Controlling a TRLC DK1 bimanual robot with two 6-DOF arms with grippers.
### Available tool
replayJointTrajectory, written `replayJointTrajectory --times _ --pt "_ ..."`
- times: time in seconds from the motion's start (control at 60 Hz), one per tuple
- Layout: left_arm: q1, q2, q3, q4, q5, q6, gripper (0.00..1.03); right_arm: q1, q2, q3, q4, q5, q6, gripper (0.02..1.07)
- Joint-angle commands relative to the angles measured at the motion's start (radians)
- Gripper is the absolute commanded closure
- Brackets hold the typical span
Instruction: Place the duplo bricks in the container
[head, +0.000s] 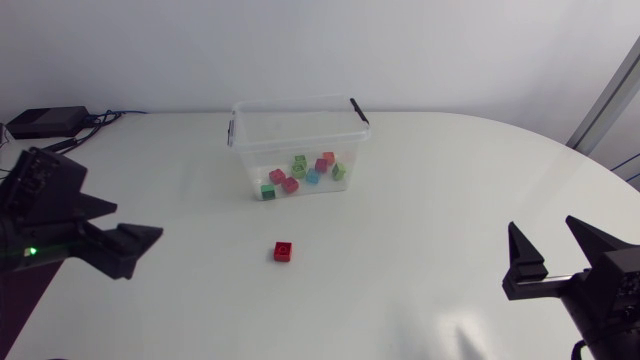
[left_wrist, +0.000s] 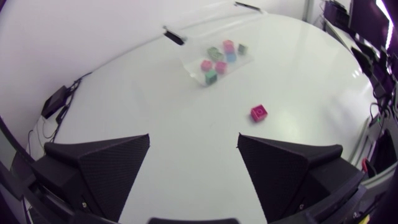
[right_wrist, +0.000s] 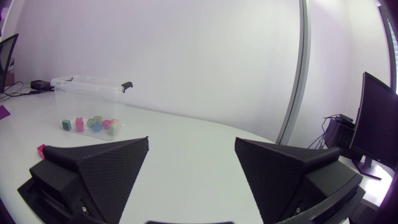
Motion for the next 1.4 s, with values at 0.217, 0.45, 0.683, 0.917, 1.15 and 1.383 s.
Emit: replayJointTrajectory --times 0.217,0.45,0.683,0.917,1.15,1.383 --pt "-0.155 0.070 0.022 -0.069 0.020 0.155 0.04 -0.008 -0.009 -0.020 0.014 -0.008 -0.018 0.07" --pt "-0.216 0.157 -0.028 -0.003 0.047 0.396 0.04 -0.007 -0.009 -0.020 0.014 -0.008 -0.018 0.07" --pt "-0.161 0.546 0.030 0.110 0.067 0.550 0.04 -0.007 -0.007 -0.020 0.014 -0.008 -0.018 0.07" --pt "-0.187 0.796 0.213 0.115 0.139 0.632 0.04 -0.008 -0.009 -0.020 0.014 -0.008 -0.018 0.07" --pt "-0.219 0.963 0.400 0.026 0.143 0.800 0.04 -0.007 -0.009 -0.020 0.014 -0.008 -0.018 0.07" --pt "-0.256 1.096 0.558 -0.043 0.143 0.906 0.04 -0.007 -0.009 -0.020 0.014 -0.008 -0.018 0.07"
